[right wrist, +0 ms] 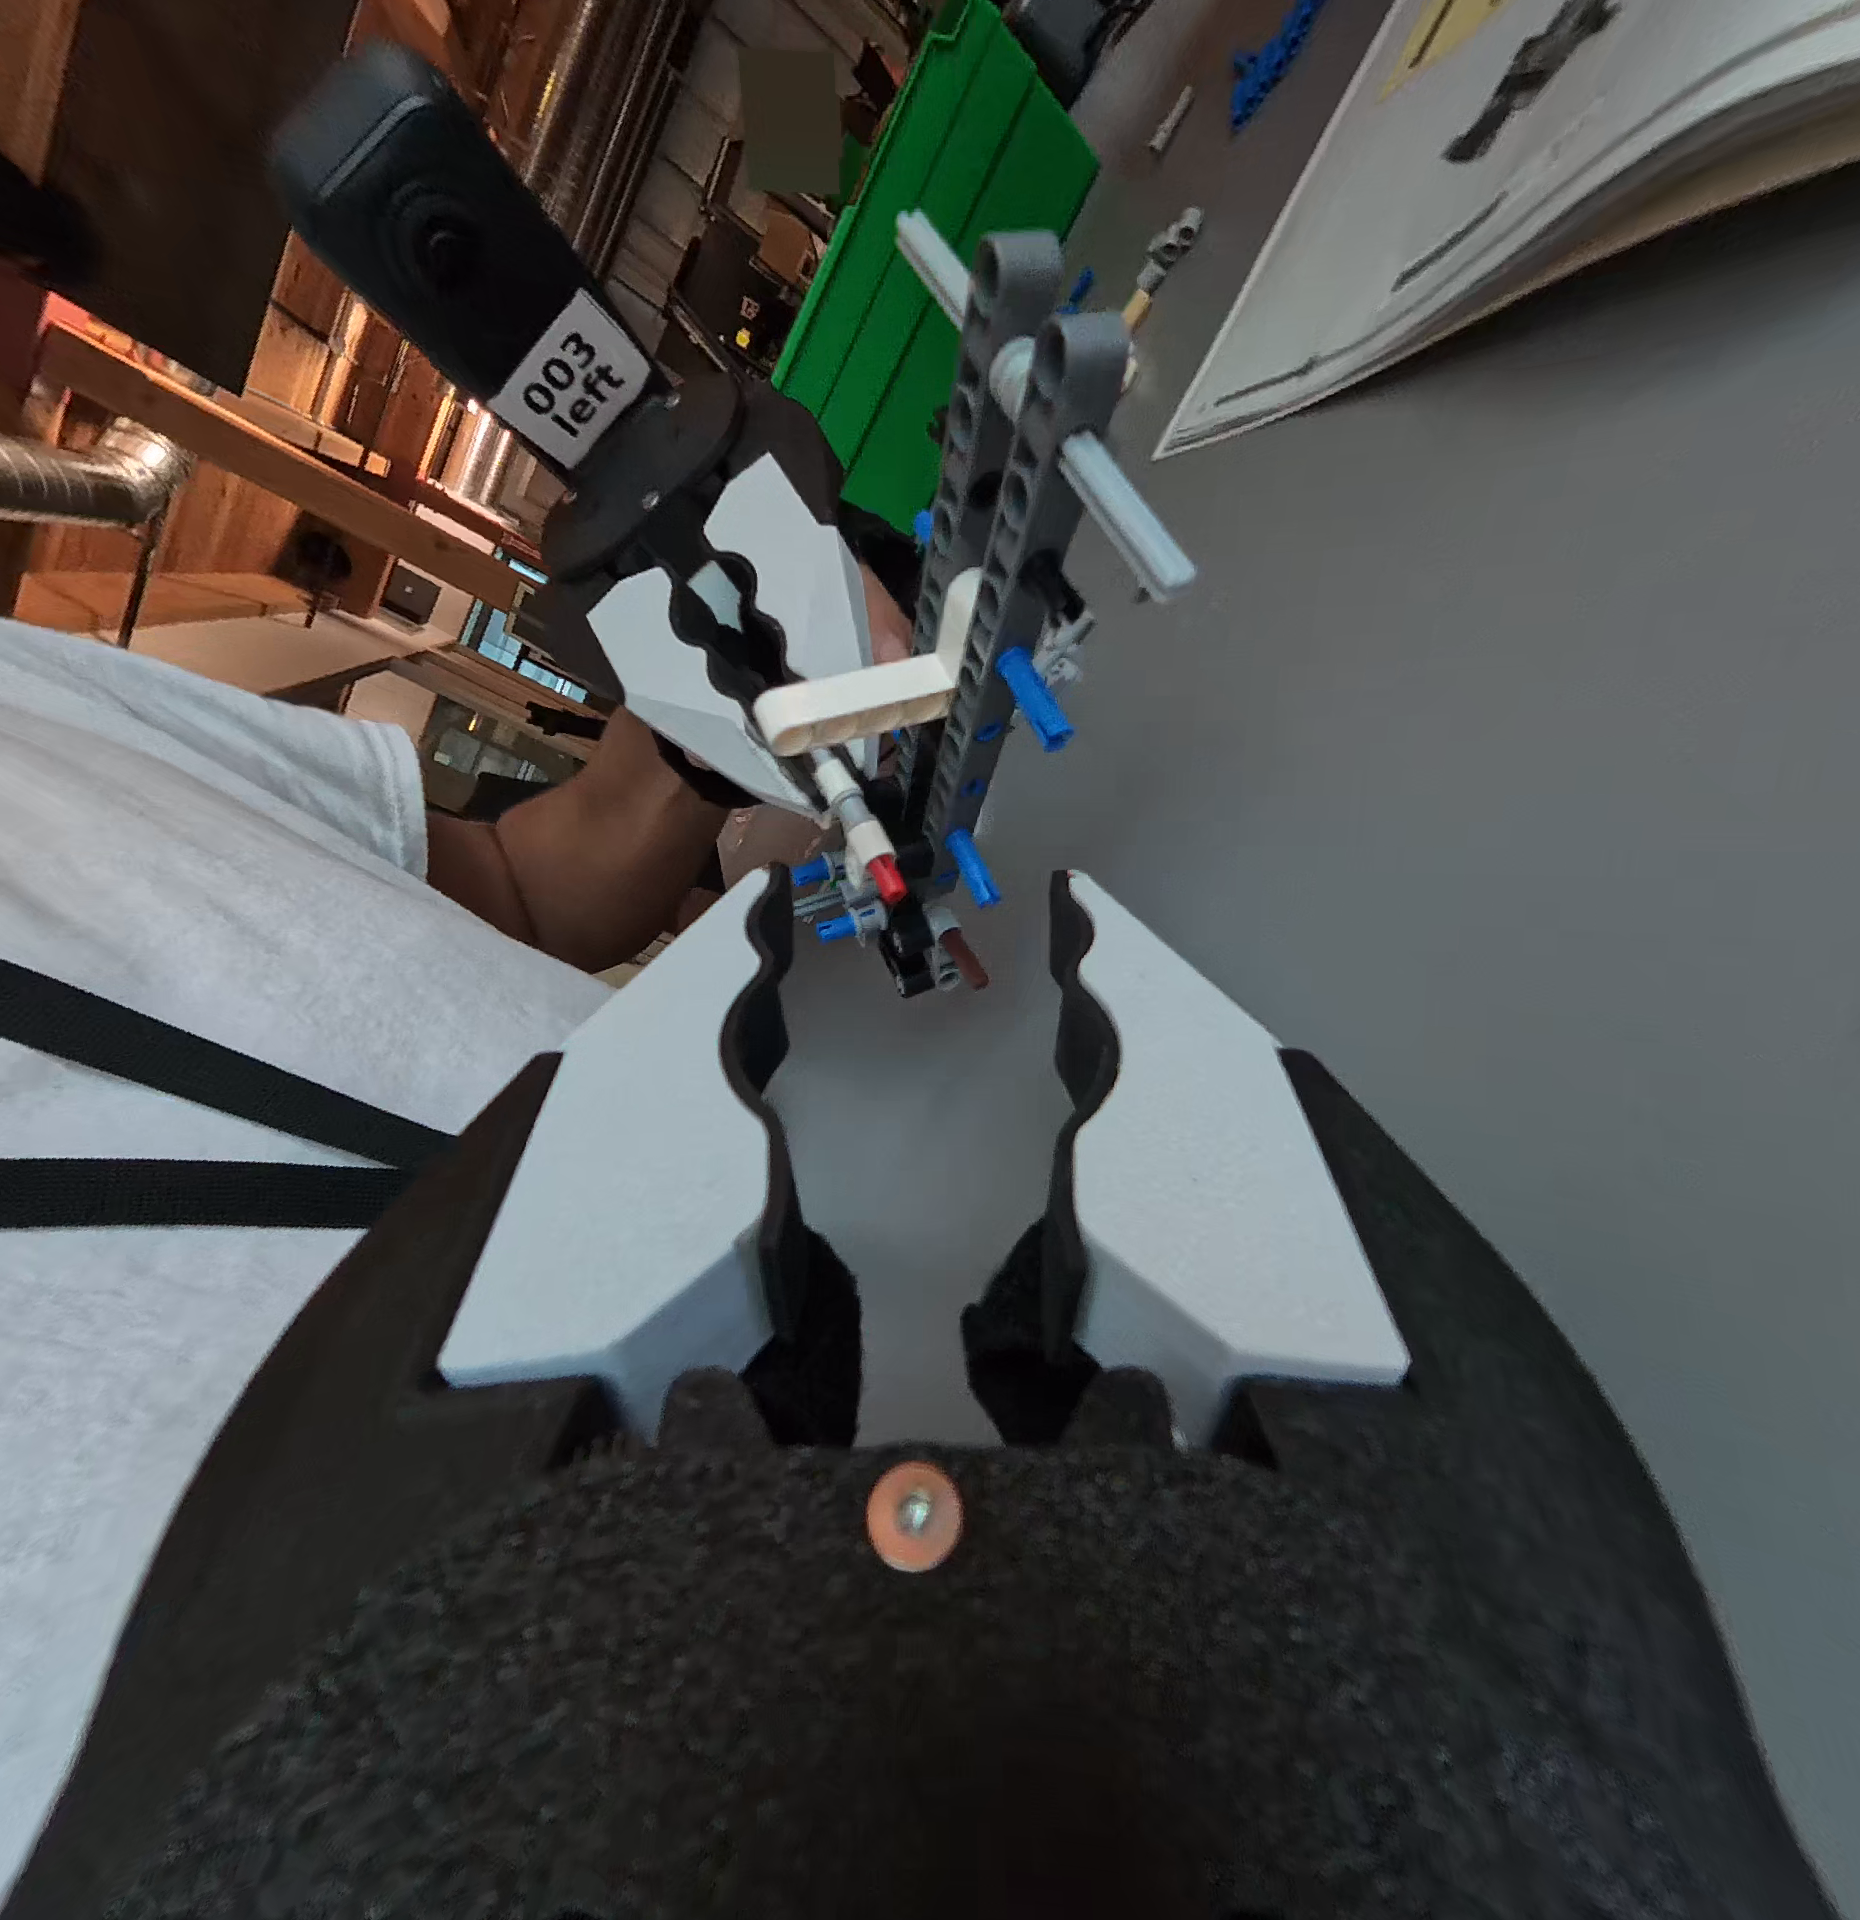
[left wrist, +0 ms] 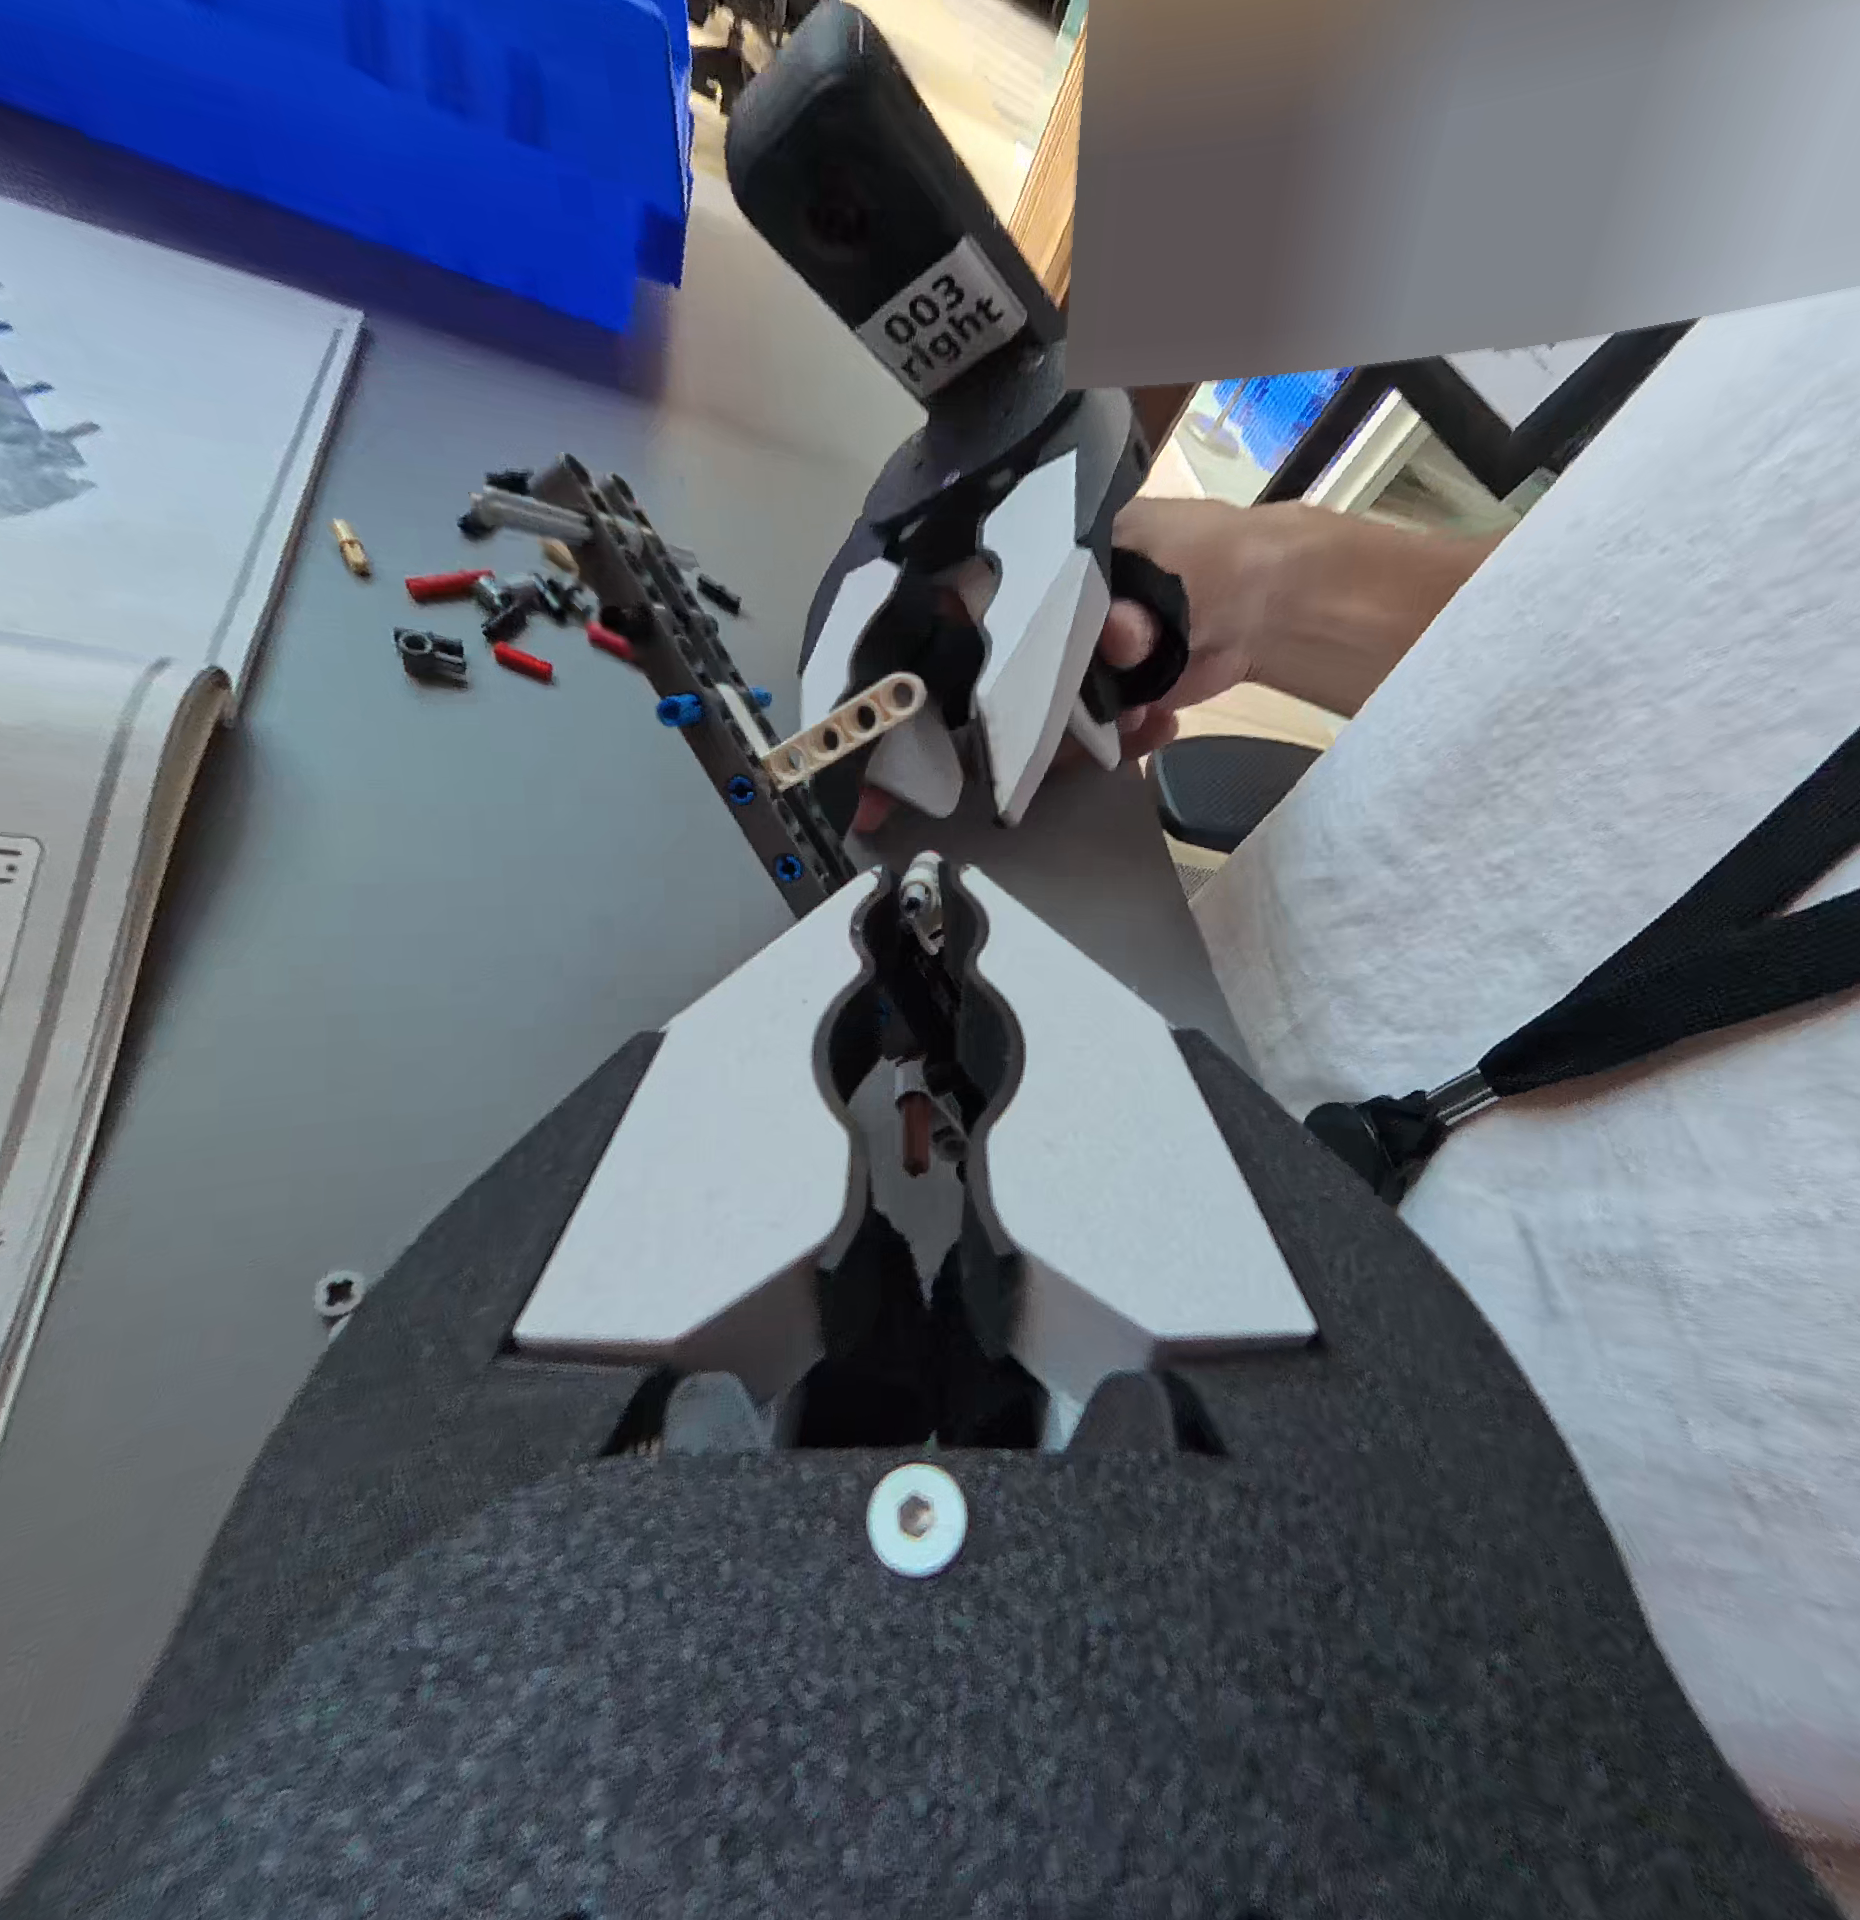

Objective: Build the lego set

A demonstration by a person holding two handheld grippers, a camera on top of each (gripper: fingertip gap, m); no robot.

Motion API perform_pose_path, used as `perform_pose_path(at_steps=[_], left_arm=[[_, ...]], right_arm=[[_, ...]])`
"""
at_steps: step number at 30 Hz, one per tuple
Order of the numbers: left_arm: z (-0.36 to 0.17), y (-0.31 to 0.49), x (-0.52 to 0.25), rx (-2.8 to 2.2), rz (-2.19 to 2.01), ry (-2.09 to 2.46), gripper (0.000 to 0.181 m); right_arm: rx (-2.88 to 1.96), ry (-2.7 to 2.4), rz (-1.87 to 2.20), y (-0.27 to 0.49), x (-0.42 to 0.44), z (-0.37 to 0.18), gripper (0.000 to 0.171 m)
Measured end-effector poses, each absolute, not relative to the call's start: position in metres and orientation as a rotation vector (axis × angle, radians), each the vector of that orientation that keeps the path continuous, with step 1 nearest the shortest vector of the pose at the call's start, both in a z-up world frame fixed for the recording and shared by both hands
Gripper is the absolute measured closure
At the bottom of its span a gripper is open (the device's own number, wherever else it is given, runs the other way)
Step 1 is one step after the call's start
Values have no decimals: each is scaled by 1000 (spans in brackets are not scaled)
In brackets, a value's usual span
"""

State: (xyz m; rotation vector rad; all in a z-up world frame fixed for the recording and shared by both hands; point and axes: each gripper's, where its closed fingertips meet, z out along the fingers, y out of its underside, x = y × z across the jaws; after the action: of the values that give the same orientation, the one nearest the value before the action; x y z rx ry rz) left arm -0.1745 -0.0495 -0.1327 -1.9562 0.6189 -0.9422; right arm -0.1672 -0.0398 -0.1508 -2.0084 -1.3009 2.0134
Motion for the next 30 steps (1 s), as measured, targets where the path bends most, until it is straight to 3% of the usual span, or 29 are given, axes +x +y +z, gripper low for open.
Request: perform_pose_path(at_steps=[3,7,12,15,20,30], left_arm=[[-120,-49,-172,-1897,-980,602,176],[-107,-46,-172,-1846,-1003,553,176],[-105,-44,-176,-1839,-1009,486,176],[-99,-40,-189,-1831,-1049,369,154],[-123,-47,-181,-1978,-1073,454,145],[-118,-46,-170,-1929,-1142,466,156]], right_arm=[[-1843,-1425,2020,-48,-180,-141,121],[-1705,-1441,2176,-52,-185,-123,143],[-1727,-1415,2203,-51,-184,-121,148],[-1822,-1384,2178,-48,-186,-128,148],[-1761,-1388,2159,-49,-186,-123,148],[-1616,-1519,1988,-47,-182,-115,147]])
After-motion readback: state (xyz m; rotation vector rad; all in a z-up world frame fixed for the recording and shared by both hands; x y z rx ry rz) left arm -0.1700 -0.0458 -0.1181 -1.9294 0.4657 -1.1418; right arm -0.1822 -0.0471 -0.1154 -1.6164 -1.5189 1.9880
